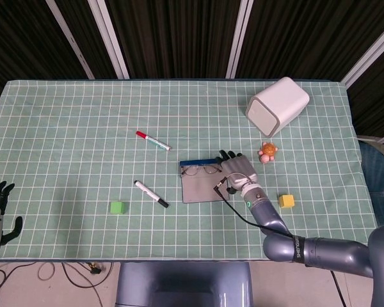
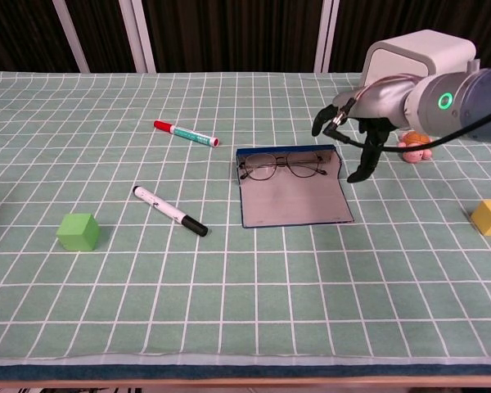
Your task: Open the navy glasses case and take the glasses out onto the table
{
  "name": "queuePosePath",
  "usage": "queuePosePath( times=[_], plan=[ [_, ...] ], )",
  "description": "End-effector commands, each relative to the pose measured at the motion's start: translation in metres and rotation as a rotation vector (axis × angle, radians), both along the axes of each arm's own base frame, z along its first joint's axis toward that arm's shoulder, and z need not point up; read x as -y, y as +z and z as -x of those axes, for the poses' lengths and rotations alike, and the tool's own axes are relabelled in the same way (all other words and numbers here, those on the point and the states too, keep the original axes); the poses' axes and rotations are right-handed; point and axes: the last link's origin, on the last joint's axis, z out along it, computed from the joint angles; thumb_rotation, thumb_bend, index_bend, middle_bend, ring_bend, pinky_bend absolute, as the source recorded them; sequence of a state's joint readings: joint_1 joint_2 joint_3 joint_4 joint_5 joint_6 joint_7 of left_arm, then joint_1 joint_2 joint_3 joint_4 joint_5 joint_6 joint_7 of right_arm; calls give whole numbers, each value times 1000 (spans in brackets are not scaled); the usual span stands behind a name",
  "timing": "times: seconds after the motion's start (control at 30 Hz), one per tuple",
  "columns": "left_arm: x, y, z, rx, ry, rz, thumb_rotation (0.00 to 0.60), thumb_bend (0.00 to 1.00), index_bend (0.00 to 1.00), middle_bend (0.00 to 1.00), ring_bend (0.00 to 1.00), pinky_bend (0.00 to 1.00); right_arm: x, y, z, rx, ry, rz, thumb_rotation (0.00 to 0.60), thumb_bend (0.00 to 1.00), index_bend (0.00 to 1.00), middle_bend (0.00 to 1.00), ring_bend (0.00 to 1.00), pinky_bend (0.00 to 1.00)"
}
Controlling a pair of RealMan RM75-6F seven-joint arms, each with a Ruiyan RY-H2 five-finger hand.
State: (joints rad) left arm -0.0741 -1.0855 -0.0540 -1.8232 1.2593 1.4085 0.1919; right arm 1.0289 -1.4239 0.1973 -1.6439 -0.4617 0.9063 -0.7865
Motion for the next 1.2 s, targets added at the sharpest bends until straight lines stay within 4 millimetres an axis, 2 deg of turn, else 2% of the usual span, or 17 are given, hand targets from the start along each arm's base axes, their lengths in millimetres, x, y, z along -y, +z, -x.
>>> queuePosePath(
  times=[0.03, 0.17, 0.27, 0.5, 0.77, 1.2],
  plan=[
    [0, 0, -1, 5, 1, 1, 600, 457, 50, 0, 0, 0, 9, 8, -12, 14, -1, -7, 600, 268, 174, 133, 131, 229],
    [0, 1, -1, 6, -2, -6, 600, 457, 51, 0, 0, 0, 20, 10, -23, 5, -17, -36, 600, 268, 174, 136, 143, 229],
    [0, 1, 0, 10, 6, -13, 600, 456, 51, 0, 0, 0, 29, 8, -32, 12, -34, -81, 600, 277, 177, 174, 164, 229],
    [-1, 0, 0, 16, 17, -6, 600, 457, 53, 0, 0, 0, 46, -14, -49, 3, -79, -160, 600, 444, 221, 237, 219, 229],
    [-2, 1, 2, 28, 29, -6, 600, 457, 54, 0, 0, 0, 59, -36, -65, -3, -105, -180, 600, 453, 251, 261, 238, 229],
    [-3, 1, 2, 34, 39, 0, 600, 457, 54, 0, 0, 0, 62, -62, -75, 13, -120, -168, 600, 470, 312, 311, 289, 229]
  ],
)
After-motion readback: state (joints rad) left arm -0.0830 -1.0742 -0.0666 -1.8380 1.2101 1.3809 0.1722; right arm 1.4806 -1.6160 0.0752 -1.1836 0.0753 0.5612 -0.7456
